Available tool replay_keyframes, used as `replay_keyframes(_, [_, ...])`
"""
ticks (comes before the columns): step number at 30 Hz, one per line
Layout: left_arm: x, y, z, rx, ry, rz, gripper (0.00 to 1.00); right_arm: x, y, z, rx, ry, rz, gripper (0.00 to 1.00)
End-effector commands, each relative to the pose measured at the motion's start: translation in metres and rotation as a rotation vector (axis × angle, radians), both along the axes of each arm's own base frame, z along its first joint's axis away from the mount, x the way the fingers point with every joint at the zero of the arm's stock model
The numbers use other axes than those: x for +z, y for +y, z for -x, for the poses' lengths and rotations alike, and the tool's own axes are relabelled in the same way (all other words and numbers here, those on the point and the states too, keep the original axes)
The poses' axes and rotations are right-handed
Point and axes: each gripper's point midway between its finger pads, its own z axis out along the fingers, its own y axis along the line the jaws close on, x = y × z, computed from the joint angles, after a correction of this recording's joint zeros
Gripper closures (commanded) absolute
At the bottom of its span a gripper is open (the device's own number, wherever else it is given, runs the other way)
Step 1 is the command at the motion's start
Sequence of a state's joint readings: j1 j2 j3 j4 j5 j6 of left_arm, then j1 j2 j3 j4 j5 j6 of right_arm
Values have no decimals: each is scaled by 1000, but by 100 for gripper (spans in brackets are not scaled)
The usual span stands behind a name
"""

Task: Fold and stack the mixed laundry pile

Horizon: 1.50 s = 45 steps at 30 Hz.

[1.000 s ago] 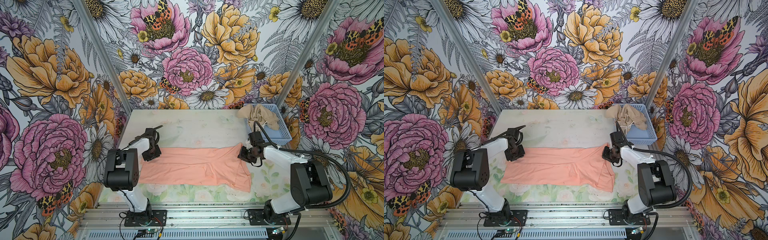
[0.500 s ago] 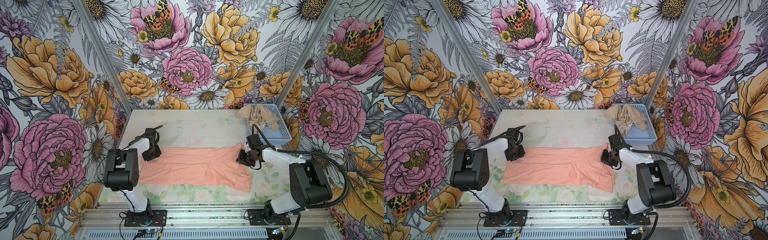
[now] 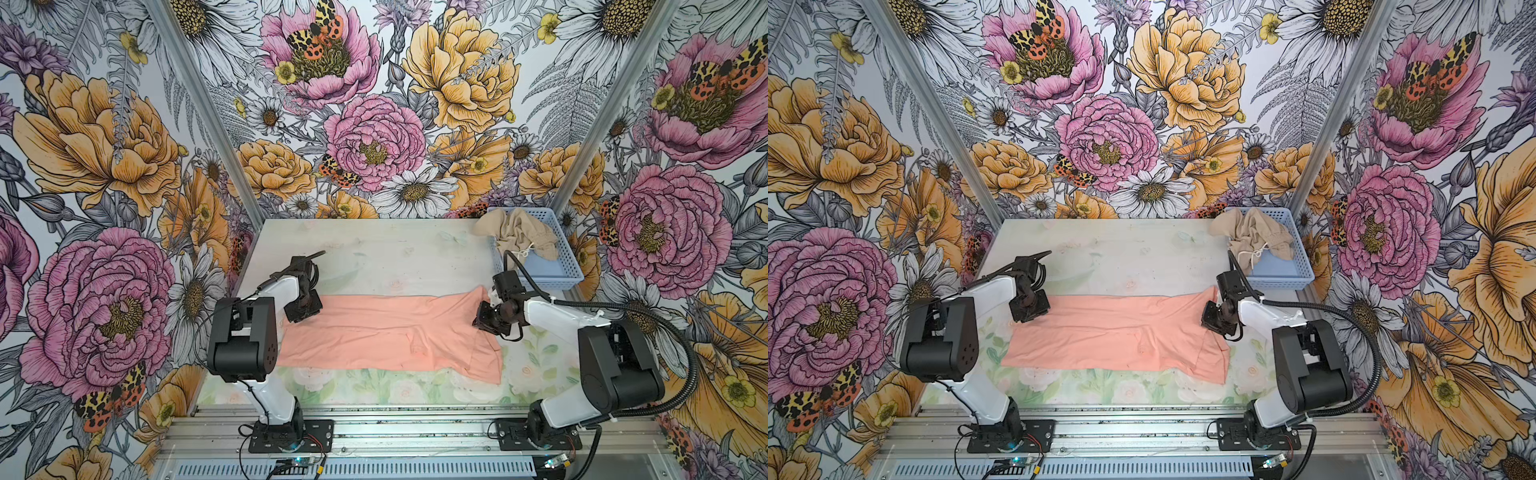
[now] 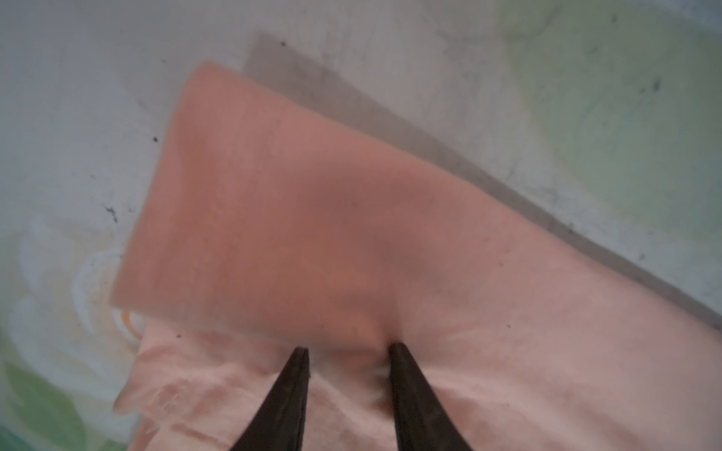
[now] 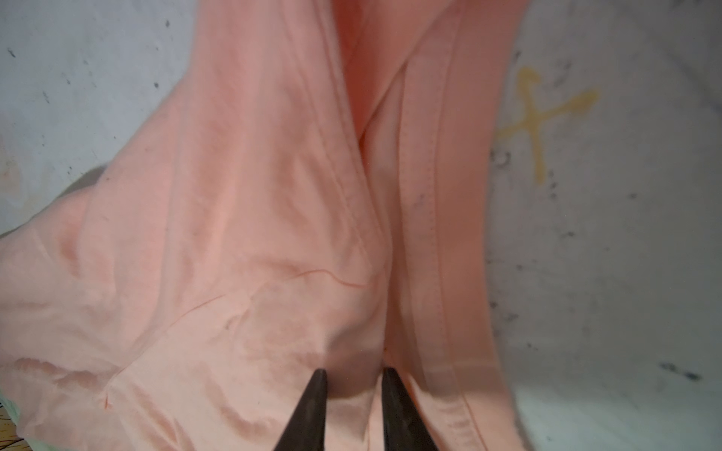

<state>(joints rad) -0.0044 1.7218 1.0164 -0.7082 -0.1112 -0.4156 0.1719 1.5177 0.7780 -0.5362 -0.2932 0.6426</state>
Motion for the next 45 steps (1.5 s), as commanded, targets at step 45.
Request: replay_keyframes(45, [-10,7,16,-2,59,-9,67,6,-25,19,-57,-14,95,100])
